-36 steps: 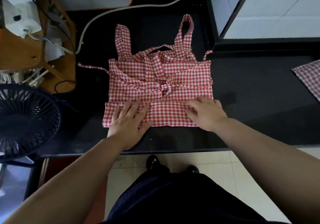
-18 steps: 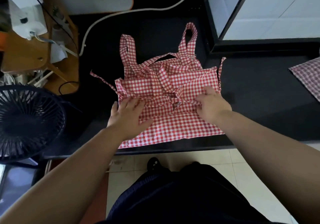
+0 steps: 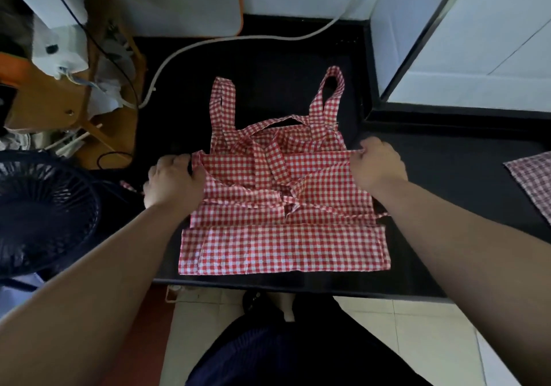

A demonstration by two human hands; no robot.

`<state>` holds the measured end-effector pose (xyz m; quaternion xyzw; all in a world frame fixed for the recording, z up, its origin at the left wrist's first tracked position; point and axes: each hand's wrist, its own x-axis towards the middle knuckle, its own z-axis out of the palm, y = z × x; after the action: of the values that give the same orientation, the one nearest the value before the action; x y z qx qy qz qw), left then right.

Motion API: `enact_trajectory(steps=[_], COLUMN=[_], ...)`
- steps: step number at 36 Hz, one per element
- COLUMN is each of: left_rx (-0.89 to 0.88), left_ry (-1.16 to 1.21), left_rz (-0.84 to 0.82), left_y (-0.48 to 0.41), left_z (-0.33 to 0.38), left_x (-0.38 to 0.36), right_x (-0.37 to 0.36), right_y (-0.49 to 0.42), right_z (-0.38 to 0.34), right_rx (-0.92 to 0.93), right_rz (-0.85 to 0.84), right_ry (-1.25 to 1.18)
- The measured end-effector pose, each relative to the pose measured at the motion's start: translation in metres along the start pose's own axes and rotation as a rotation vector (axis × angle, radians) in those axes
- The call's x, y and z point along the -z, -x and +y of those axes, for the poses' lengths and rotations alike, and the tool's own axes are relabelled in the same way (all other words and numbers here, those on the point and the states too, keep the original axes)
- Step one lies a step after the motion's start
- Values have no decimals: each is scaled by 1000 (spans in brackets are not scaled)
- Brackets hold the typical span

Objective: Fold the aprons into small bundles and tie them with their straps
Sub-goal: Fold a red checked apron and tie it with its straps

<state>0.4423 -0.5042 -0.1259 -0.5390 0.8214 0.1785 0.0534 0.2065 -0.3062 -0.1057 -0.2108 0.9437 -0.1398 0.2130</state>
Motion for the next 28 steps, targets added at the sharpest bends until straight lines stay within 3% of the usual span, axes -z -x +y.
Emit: enact_trajectory(steps=[5,11,17,19,22,28], left_rx=[70,60,189,124,-6,-122], left_ry=[195,170,323,286,350,397], left_rz=[-23,-169,-324,-355,-243,188], left_y=[-40,-68,-78,-79,-80,-95], left_z=[30,40,51,56,58,75], left_x=[9,-2,-4,0,10,36], right_x=[5,-15,-24,-20,-9,19], right_y=[-44,-85,-94,-90,-85,-93], right_z=[-27,-33,-31,-30,-31,-48], right_rx=[11,-45,-13,21,110,175], right_rz=[-72,-219,-182,-123,-33,164], right_ry=[-98,97,11,-78,-146,-336])
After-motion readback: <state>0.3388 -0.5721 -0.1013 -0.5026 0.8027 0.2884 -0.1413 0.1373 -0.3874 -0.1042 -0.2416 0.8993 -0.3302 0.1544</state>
